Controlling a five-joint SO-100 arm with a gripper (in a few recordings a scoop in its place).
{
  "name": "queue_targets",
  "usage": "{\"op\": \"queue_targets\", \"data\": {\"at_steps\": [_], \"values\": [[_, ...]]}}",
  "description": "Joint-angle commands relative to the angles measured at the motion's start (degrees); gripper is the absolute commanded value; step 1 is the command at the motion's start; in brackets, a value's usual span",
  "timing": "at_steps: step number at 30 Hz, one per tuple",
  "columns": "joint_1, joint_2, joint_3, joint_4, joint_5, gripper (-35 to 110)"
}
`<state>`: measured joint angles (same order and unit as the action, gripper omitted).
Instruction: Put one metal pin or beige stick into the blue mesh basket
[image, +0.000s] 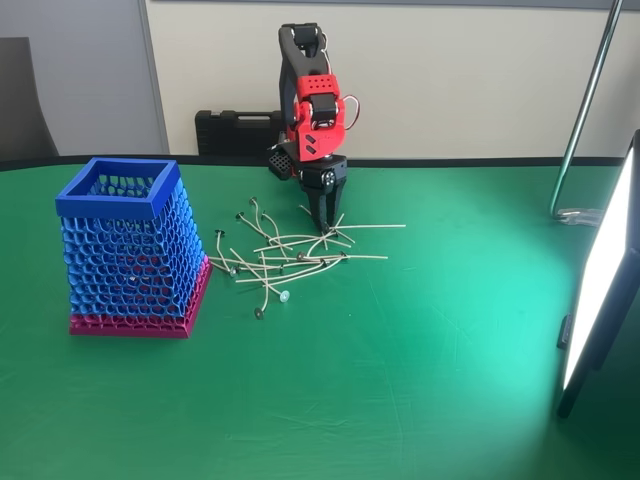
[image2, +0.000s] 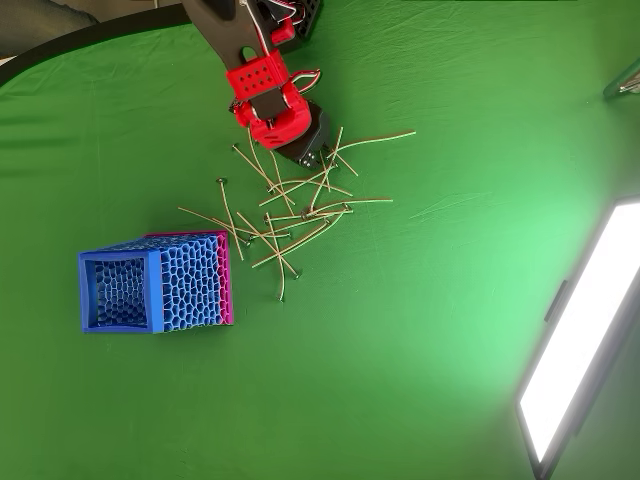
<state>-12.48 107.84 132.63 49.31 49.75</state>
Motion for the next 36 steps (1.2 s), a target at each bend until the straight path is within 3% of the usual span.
{"op": "queue_targets", "data": {"at_steps": [1,36], "values": [[-0.3,-0.1,-0.5,-0.9,-0.4,16],[-0.1,-0.2,1.2,-3.7,-0.8,6]]}}
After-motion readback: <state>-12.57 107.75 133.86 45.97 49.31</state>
